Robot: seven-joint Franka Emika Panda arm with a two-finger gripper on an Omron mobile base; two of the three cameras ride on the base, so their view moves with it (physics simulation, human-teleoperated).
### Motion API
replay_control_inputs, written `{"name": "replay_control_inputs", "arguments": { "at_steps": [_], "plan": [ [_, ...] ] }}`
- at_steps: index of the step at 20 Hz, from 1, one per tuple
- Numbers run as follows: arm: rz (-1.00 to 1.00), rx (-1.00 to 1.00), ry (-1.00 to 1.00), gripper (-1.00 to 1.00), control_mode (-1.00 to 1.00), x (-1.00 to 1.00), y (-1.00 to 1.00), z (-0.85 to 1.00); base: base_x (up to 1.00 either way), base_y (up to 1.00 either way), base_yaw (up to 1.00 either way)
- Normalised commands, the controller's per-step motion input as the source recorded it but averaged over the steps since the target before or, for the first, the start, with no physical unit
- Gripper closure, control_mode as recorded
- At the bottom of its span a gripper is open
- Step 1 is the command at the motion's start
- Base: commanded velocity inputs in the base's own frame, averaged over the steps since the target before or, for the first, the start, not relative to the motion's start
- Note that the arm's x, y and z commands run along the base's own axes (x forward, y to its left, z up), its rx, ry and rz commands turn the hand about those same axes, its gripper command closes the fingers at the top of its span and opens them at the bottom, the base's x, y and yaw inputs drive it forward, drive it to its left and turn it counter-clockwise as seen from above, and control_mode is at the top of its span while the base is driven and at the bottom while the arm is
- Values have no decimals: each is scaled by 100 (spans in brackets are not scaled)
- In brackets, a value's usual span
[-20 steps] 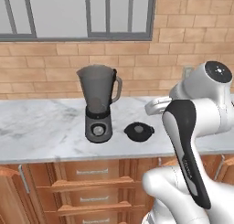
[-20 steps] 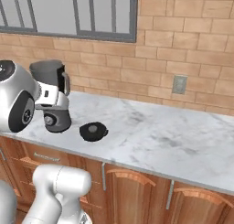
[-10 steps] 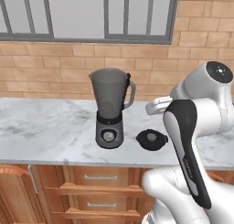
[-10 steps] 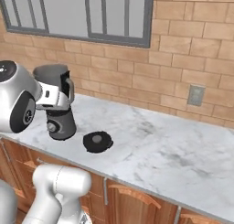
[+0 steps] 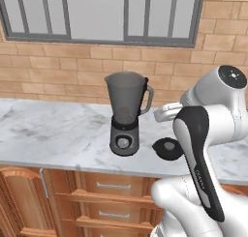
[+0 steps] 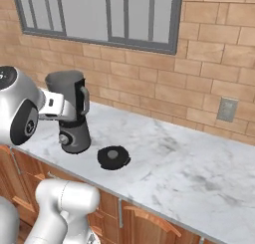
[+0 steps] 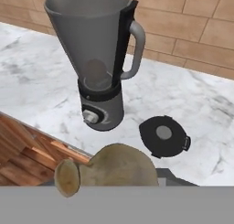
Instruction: Grab the onion and garlic from the fridge, place them in the blender, close the lid, and turn on the blender to create a marinade.
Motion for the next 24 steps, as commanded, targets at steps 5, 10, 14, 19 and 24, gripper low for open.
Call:
{"name": "replay_control_inputs", "arguments": {
  "at_steps": [5,10,14,19,24],
  "plan": [
    [0,0,0,100,100,0,0,0,30,32,7],
    [0,0,0,100,100,0,0,0,53,28,5],
    [0,0,0,100,100,0,0,0,7,56,1],
    [0,0,0,100,100,0,0,0,7,53,-3],
    [0,0,0,100,100,0,0,0,13,-4,-1]
  ]
}}
